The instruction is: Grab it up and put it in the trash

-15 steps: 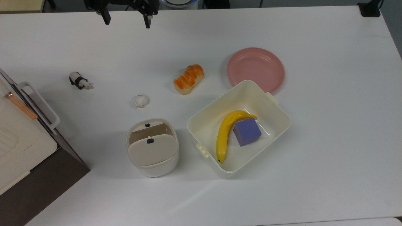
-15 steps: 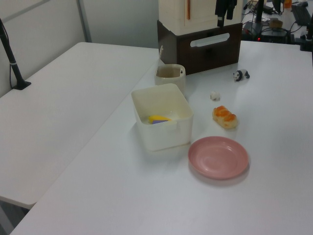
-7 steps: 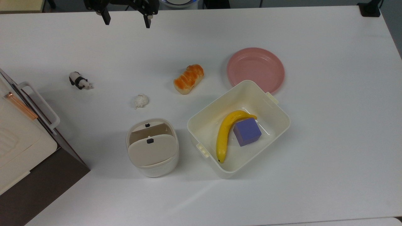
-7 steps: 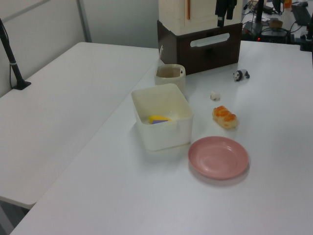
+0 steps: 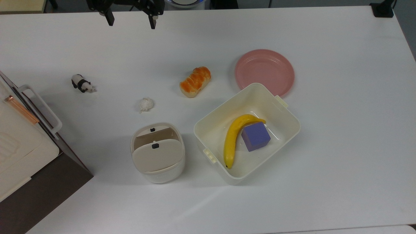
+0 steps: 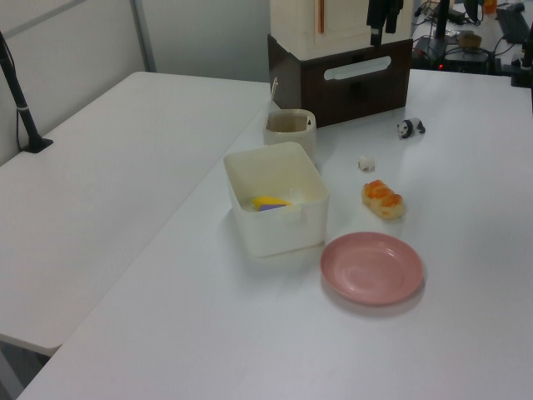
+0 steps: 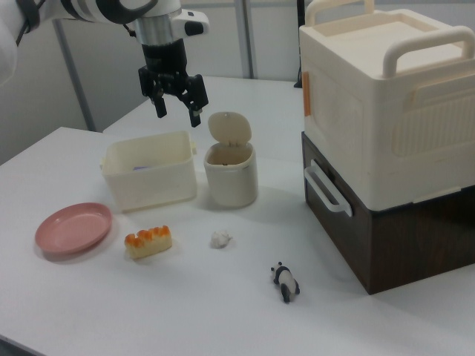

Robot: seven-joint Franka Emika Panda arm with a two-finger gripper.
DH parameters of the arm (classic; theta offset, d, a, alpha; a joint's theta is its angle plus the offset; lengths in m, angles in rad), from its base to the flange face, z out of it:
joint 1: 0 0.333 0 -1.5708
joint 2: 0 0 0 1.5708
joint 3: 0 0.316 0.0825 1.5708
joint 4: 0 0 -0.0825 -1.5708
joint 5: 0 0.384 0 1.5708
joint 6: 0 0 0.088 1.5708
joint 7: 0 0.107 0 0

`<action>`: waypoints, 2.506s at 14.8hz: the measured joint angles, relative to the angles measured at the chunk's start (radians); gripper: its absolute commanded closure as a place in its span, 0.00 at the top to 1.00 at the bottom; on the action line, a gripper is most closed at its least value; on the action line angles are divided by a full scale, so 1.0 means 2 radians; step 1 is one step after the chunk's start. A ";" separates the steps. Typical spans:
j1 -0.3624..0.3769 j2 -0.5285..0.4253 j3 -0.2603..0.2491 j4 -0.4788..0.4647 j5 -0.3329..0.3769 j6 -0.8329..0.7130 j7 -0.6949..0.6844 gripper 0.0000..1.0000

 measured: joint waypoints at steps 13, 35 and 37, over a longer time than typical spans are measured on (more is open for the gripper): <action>0.008 0.004 0.004 -0.017 0.000 0.016 -0.002 0.99; 0.049 0.022 0.008 -0.290 -0.141 0.334 0.140 0.97; 0.048 0.024 0.008 -0.297 -0.141 0.336 0.140 0.94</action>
